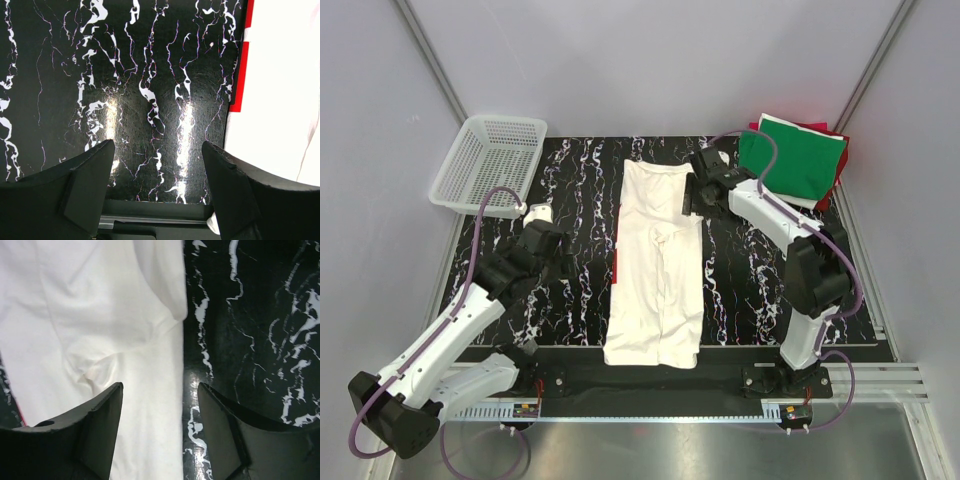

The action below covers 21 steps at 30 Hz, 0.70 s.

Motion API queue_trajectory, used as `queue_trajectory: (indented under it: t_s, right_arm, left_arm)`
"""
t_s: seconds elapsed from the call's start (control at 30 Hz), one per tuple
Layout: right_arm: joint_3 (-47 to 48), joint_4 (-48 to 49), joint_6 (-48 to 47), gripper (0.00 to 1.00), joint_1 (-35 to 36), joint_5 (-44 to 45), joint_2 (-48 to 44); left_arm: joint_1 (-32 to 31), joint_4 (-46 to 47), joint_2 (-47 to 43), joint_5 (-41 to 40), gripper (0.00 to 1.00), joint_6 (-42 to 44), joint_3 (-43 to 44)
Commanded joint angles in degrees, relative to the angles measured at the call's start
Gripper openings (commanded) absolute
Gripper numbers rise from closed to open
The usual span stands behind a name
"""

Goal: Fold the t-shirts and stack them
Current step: Fold the tshirt

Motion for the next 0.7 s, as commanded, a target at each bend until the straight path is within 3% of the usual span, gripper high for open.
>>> queue_trajectory:
  t_s: [0.0, 0.27, 0.47, 0.67]
  right_arm:
    - [2.83, 4.51, -2.50, 0.68, -0.05, -7.64, -0.36]
    - [24.16, -0.85, -4.35, 0.63, 0.04, -11.43, 16.68]
    - [40.16, -6.56, -7.51, 0.63, -0.48, -8.36, 30.31]
    - [43.37, -8.07, -8.83, 0.63, -5.05, -8.09, 34.54]
  left_arm:
    - [0.21, 1.23, 0.07, -1.25, 0.76, 0.09, 0.22]
    - [0.30, 1.23, 0.25, -1.42, 0.76, 0.09, 0.22]
    - [0.30, 1.23, 0.86, -1.25, 0.76, 0.27, 0.22]
    - [0.30, 1.24, 0.95, -0.98, 0.76, 0.44, 0.31]
